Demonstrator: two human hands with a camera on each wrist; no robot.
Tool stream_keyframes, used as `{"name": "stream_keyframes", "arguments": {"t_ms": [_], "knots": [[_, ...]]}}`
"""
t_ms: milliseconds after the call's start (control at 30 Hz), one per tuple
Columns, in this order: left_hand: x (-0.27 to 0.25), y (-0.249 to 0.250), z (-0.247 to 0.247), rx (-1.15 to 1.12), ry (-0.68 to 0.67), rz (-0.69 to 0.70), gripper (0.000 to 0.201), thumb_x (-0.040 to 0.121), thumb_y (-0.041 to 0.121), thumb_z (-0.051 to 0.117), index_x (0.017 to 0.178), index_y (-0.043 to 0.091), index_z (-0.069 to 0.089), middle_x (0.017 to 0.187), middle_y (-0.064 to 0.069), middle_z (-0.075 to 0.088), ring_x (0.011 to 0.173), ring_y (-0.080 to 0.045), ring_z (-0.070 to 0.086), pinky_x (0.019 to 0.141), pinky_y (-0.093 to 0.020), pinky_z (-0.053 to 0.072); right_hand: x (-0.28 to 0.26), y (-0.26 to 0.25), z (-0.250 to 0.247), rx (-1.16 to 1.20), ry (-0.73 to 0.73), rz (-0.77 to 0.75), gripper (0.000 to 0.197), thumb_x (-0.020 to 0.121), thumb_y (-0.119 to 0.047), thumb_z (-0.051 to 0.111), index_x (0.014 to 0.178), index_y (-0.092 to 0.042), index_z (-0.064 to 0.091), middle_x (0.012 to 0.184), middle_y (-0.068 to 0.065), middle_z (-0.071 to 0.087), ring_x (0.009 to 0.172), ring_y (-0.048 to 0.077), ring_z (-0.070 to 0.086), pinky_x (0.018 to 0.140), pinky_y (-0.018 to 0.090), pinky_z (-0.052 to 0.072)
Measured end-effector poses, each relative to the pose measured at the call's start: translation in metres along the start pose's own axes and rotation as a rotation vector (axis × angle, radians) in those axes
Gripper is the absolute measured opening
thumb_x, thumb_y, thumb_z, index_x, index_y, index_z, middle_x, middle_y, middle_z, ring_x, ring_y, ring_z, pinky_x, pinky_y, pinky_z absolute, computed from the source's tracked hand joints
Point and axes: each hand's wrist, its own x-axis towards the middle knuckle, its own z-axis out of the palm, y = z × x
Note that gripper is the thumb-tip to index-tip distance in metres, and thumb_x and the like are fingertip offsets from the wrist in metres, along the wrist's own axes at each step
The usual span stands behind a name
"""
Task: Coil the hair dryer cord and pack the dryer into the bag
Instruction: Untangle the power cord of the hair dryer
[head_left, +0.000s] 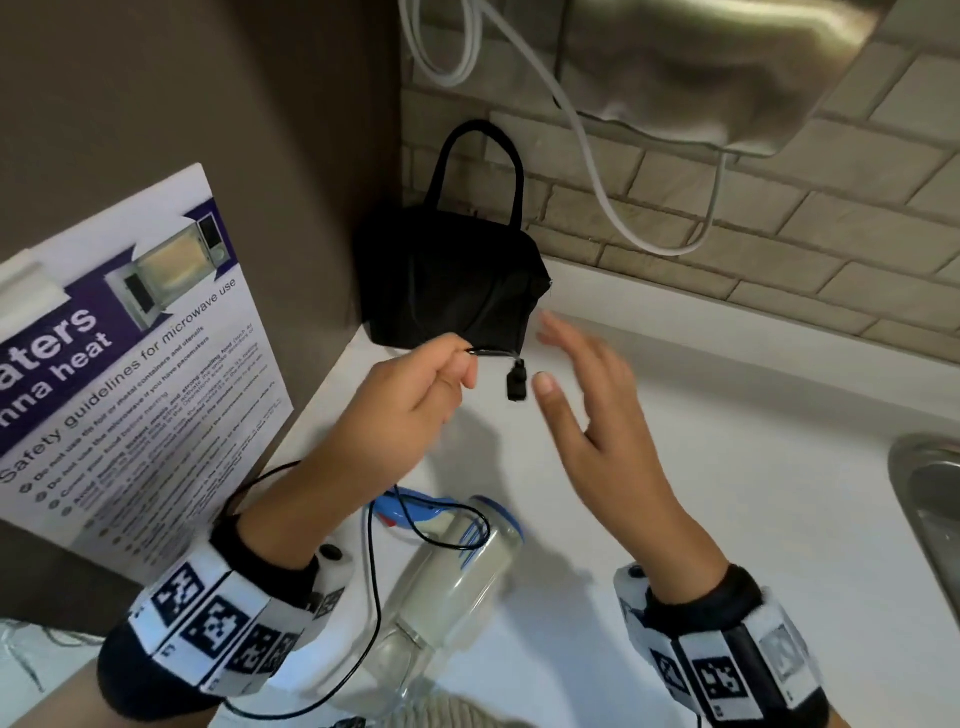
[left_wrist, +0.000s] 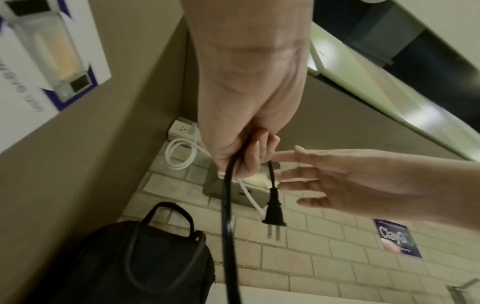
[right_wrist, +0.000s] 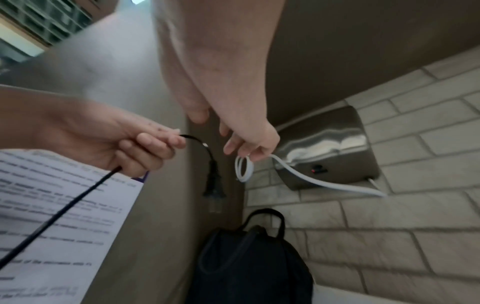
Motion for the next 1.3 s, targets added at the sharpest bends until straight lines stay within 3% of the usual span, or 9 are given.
{"name": "stream_keyframes", "arguments": {"t_ms": [67,133,200,400,533,800,1033,1200,1300], "knots": [[-0.001,0.011,0.007,0.058,-0.058,0.060,0.024,0.101,0.027,0.037,0.083,0.018,0.052,0.060,0.005,0.043,0.056,-0.007,0.038,0.053,-0.025,0.034,0.004,-0.004,0.008,-0.117,-0.097,-0.064,0.036,0.100,-0.037,0.036,0.135,-0.031,0.042,0.119,-0.011,0.055,0.111,0.009,0.044,0.099,0.028,0.030],[-0.001,0.013,0.010,0.072,-0.087,0.071,0.025,0.100,0.028,0.037,0.082,0.019,0.053,0.061,0.009,0.045,0.057,-0.005,0.040,0.054,-0.020,0.034,0.007,-0.001,0.014,-0.146,-0.091,-0.091,0.025,0.100,-0.034,0.035,0.107,-0.026,0.058,0.091,-0.013,0.059,0.095,0.010,0.047,0.087,0.033,0.037],[-0.001,0.007,0.004,0.079,-0.090,0.037,0.026,0.100,0.027,0.038,0.078,0.023,0.051,0.061,0.008,0.045,0.055,-0.005,0.037,0.053,-0.020,0.034,0.009,0.012,0.014,-0.142,-0.066,-0.075,0.023,0.099,-0.026,0.037,0.084,-0.020,0.053,0.069,-0.016,0.049,0.075,0.007,0.045,0.070,0.027,0.036],[-0.002,-0.023,-0.027,-0.121,0.118,-0.170,0.031,0.102,0.021,0.032,0.078,0.010,0.047,0.063,0.005,0.039,0.055,-0.006,0.037,0.056,-0.015,0.037,0.012,0.078,-0.022,-0.027,0.093,0.390,0.028,0.102,-0.023,0.035,0.080,-0.015,0.050,0.060,0.000,0.051,0.046,0.004,0.047,0.041,0.009,0.036],[-0.006,-0.048,-0.032,-0.218,0.095,-0.279,0.034,0.103,0.018,0.029,0.074,0.014,0.045,0.063,0.003,0.039,0.061,-0.010,0.043,0.059,-0.010,0.041,0.004,0.104,-0.040,-0.021,0.119,0.504,0.032,0.102,-0.028,0.034,0.081,-0.012,0.051,0.060,0.004,0.049,0.048,0.009,0.045,0.046,0.023,0.036],[-0.002,-0.079,-0.039,-0.206,0.143,-0.321,0.039,0.103,0.014,0.028,0.069,0.020,0.045,0.052,0.014,0.046,0.061,-0.001,0.052,0.079,-0.024,0.037,-0.009,0.157,-0.060,0.023,0.271,0.797,0.032,0.098,-0.028,0.032,0.071,-0.022,0.047,0.061,0.003,0.045,0.050,0.019,0.039,0.042,0.024,0.031],[0.001,-0.114,-0.047,-0.323,0.276,-0.442,0.038,0.104,0.018,0.028,0.070,0.019,0.044,0.050,0.014,0.047,0.066,-0.011,0.047,0.069,-0.025,0.034,-0.027,0.199,-0.090,0.215,0.471,1.046,0.036,0.099,-0.021,0.031,0.066,-0.020,0.044,0.059,0.003,0.037,0.046,0.017,0.031,0.046,0.028,0.025],[0.008,-0.124,-0.038,-0.127,0.271,-0.458,0.027,0.099,0.030,0.044,0.080,0.030,0.063,0.102,0.003,0.063,0.097,-0.015,0.055,0.074,-0.023,0.041,-0.035,0.204,-0.089,0.309,0.507,1.173,0.035,0.100,-0.022,0.033,0.068,-0.017,0.045,0.060,0.005,0.040,0.047,0.017,0.038,0.046,0.028,0.031],[0.019,-0.113,-0.031,-0.049,0.289,-0.460,0.022,0.099,0.025,0.044,0.091,0.022,0.064,0.110,0.004,0.060,0.102,-0.013,0.053,0.080,-0.024,0.039,-0.039,0.199,-0.084,0.261,0.421,1.183,0.033,0.100,-0.021,0.035,0.077,-0.009,0.055,0.064,0.007,0.047,0.055,0.020,0.046,0.050,0.029,0.039]]}}
